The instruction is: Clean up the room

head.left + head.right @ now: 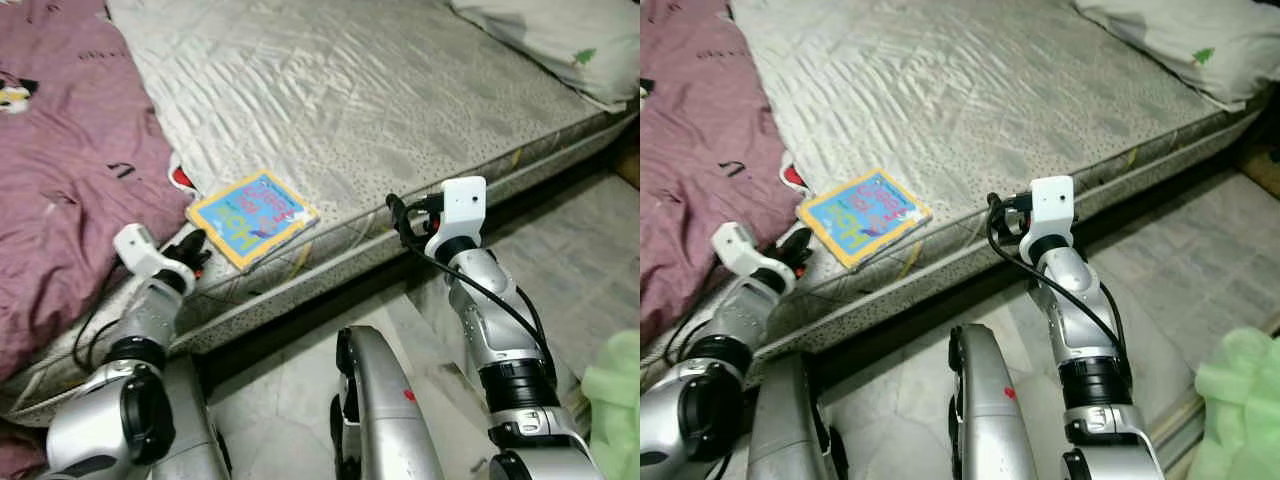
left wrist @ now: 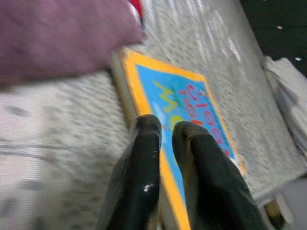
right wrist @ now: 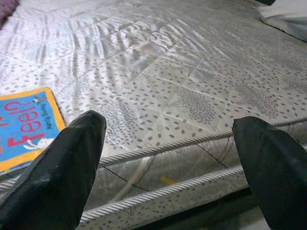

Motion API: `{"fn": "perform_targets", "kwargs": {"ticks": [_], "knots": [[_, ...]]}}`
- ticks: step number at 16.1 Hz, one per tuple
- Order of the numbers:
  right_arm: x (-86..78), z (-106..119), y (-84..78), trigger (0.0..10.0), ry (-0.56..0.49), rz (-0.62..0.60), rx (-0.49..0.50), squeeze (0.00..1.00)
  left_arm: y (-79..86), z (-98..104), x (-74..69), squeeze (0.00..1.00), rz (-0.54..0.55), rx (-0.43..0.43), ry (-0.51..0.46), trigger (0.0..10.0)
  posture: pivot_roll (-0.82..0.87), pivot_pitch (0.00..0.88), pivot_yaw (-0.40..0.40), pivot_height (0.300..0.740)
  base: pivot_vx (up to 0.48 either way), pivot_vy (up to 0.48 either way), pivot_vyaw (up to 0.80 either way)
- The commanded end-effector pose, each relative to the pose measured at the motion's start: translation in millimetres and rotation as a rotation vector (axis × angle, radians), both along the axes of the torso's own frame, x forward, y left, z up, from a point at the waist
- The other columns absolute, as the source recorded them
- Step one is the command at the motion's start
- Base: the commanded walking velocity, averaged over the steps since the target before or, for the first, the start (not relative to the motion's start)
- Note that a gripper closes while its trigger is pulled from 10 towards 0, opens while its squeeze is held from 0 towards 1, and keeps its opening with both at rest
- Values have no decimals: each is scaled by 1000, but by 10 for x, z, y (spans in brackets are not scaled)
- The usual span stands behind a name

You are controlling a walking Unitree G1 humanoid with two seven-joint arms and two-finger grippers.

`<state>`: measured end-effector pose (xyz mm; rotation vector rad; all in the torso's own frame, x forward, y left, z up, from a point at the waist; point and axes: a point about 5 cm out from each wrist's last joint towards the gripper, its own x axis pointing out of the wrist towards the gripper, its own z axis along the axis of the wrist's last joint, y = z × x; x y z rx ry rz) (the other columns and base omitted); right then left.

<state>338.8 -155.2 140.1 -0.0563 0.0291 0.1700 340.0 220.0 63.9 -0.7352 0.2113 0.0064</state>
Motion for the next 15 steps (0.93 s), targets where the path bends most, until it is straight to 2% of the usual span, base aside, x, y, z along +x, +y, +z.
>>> {"fn": "perform_targets", "kwargs": {"ticks": [1, 2, 3, 4, 5, 7, 11, 15], "knots": [[14, 1, -12, 10000, -2, -4, -5, 0, 13, -56, -36, 0, 2, 6, 29, 0, -156, 64, -59, 527, 0, 0, 0], [19, 3, -17, 10000, -5, -4, -4, 0, 30, -57, -34, 0, 21, 35, 44, 0, -156, 64, -59, 527, 0, 0, 0], [17, 2, -20, 10000, -6, -5, -4, 0, 42, -60, -35, 0, 35, 47, 52, 4157, -156, 63, -55, 527, 0, 0, 0], [16, 0, -23, 10000, -6, -6, -4, 0, 52, -62, -37, 0, 50, 52, 57, 10000, -156, 64, -55, 527, 0, 0, 0], [5, -9, -30, 10000, -8, -8, -3, 0, 55, -87, -55, 1000, 69, 47, 65, 10000, -158, 73, -52, 527, 0, 0, 0], [-37, -29, -47, 10000, -4, -14, -4, 0, 66, -154, -105, 1000, 91, 24, 84, 10000, -169, 95, -53, 527, 0, 0, 0], [-187, -83, -158, 10000, 23, -34, -25, 0, -46, -86, -38, 1000, 66, -26, 30, 10000, -201, 153, -57, 527, 0, 0, 0], [-351, -74, -252, 10000, 38, -52, -45, 0, -337, -90, 7, 1000, 8, -80, 7, 10000, -250, 219, -62, 527, 0, 0, 0]]}}
